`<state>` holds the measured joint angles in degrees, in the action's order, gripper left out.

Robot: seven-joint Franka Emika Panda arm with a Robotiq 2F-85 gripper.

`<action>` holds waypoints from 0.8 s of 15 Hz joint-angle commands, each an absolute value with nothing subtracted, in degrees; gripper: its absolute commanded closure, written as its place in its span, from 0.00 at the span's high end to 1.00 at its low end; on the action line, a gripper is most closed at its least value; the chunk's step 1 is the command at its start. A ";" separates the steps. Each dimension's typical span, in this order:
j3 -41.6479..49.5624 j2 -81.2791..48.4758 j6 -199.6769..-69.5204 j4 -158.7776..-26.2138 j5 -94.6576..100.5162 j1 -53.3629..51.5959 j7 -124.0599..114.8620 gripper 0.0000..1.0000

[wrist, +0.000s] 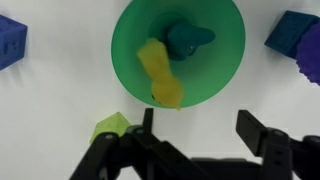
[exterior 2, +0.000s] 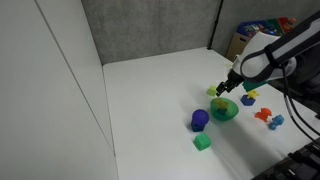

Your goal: Pick up the yellow duck toy from the worktop and put it in the green bowl

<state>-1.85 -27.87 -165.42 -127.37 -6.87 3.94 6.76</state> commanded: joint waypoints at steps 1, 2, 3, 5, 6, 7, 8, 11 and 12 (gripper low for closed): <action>-2.65 -24.79 -165.06 -128.69 -6.68 5.63 6.51 1.00; -3.10 -23.49 -164.50 -129.43 -7.09 6.54 7.17 1.00; -3.56 -22.51 -163.99 -129.88 -7.52 7.41 7.70 1.00; -4.24 -19.53 -161.31 -131.06 -8.45 9.15 8.37 1.00; -4.01 -17.82 -159.28 -131.59 -8.66 9.59 8.40 1.00; -3.12 -16.50 -158.05 -131.93 -8.31 9.41 7.90 1.00; -2.39 -14.85 -155.77 -132.12 -8.04 9.33 7.49 1.00; 0.14 -9.96 -149.45 -131.90 -6.58 8.48 6.20 1.00; 0.83 -8.51 -146.98 -131.63 -6.26 8.27 5.85 1.00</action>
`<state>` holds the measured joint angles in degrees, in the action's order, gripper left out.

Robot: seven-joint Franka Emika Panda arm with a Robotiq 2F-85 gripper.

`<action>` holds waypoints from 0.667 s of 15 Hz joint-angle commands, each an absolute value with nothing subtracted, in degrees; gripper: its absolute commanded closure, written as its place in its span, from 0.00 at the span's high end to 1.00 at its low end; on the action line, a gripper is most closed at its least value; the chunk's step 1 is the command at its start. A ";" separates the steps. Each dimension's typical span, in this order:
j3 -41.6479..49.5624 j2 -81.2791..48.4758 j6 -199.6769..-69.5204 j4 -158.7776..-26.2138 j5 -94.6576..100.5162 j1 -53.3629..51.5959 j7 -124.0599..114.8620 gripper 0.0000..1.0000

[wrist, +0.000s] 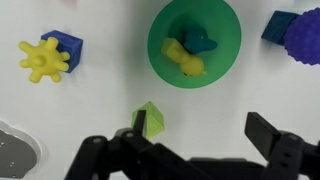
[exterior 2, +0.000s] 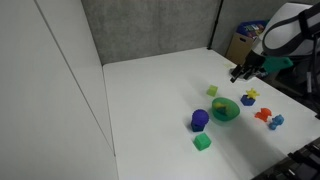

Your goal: Pick up the yellow duck toy from the worktop and put it in the green bowl

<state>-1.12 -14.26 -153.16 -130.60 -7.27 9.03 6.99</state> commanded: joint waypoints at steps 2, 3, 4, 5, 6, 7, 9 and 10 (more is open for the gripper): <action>1.99 -4.90 -140.40 -131.25 -5.65 8.13 5.84 1.00; 2.33 -3.12 -137.40 -131.23 -5.83 8.15 6.38 1.00; 2.76 -1.11 -134.33 -131.39 -5.60 8.13 6.72 1.00; 3.18 0.85 -131.36 -131.55 -5.19 8.09 6.71 1.00; 3.65 3.01 -128.10 -131.70 -3.78 8.04 5.92 1.00; 3.94 4.84 -124.91 -131.59 -2.70 8.04 5.74 1.00; 4.25 8.44 -119.86 -131.40 0.47 8.03 4.67 1.00; 4.23 9.81 -117.59 -130.95 2.17 8.03 3.93 1.00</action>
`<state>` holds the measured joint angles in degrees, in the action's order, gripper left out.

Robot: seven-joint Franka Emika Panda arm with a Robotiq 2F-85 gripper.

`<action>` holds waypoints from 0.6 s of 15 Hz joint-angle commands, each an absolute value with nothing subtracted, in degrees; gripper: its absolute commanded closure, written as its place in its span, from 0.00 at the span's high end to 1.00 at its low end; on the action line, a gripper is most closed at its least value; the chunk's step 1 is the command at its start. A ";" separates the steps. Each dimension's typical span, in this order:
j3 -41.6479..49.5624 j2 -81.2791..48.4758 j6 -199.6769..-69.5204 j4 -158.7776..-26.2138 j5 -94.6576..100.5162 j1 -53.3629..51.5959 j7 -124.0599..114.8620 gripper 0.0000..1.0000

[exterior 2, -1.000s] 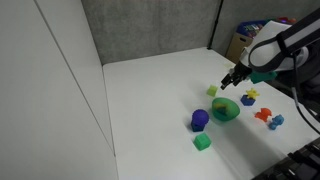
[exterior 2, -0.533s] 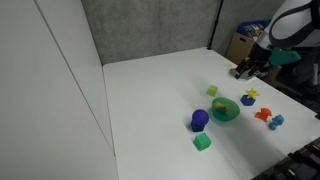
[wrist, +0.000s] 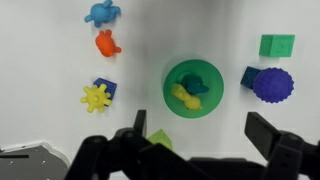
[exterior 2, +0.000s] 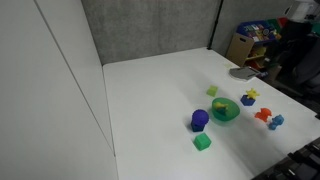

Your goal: Pick up the yellow duck toy from the worktop and put it in the green bowl

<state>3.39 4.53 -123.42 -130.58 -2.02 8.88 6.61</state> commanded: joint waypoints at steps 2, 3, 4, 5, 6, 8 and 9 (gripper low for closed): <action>3.78 12.32 -112.95 -129.57 5.35 8.01 1.57 1.00; 3.57 13.40 -110.91 -129.04 6.28 7.91 0.77 1.00; 3.46 14.50 -109.04 -128.58 6.68 7.71 0.30 1.00; 3.32 15.38 -107.60 -128.22 7.08 7.49 -0.16 1.00; 3.24 16.06 -106.29 -127.86 7.28 7.26 -0.35 1.00; 3.23 16.91 -105.41 -128.38 8.35 7.00 -0.26 1.00; 3.98 16.16 -107.17 -128.65 6.84 6.70 1.02 1.00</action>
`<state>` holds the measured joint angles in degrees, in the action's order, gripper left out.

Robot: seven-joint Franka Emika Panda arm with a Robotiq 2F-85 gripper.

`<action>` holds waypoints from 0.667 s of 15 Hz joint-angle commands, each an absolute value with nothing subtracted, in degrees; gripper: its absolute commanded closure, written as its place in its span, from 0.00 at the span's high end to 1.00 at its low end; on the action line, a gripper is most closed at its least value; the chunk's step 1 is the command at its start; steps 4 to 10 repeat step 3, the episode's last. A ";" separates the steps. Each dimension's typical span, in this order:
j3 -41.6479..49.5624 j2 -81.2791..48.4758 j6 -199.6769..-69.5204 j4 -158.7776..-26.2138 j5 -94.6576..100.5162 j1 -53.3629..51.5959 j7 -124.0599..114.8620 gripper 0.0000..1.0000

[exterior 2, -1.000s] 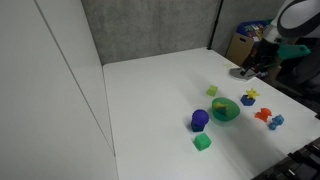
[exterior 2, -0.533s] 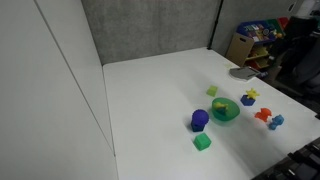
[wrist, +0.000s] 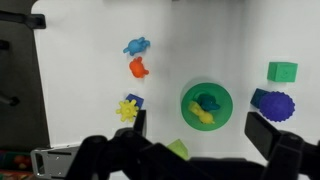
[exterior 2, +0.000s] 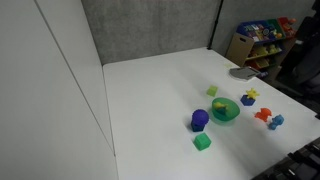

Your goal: Pick up the yellow duck toy from the worktop and put it in the green bowl

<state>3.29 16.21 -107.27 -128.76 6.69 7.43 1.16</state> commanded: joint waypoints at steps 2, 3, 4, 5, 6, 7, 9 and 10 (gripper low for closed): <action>3.93 16.63 -106.52 -128.68 7.29 6.54 1.02 1.00; 3.93 16.62 -106.50 -128.71 7.31 6.54 1.02 1.00; 3.93 16.62 -106.50 -128.71 7.31 6.54 1.02 1.00; 3.93 16.62 -106.50 -128.71 7.31 6.54 1.02 1.00; 3.93 16.62 -106.50 -128.71 7.31 6.54 1.02 1.00; 3.93 16.62 -106.50 -128.71 7.31 6.54 1.02 1.00; 3.93 16.62 -106.50 -128.71 7.31 6.54 1.02 1.00; 3.93 16.62 -106.50 -128.71 7.31 6.54 1.02 1.00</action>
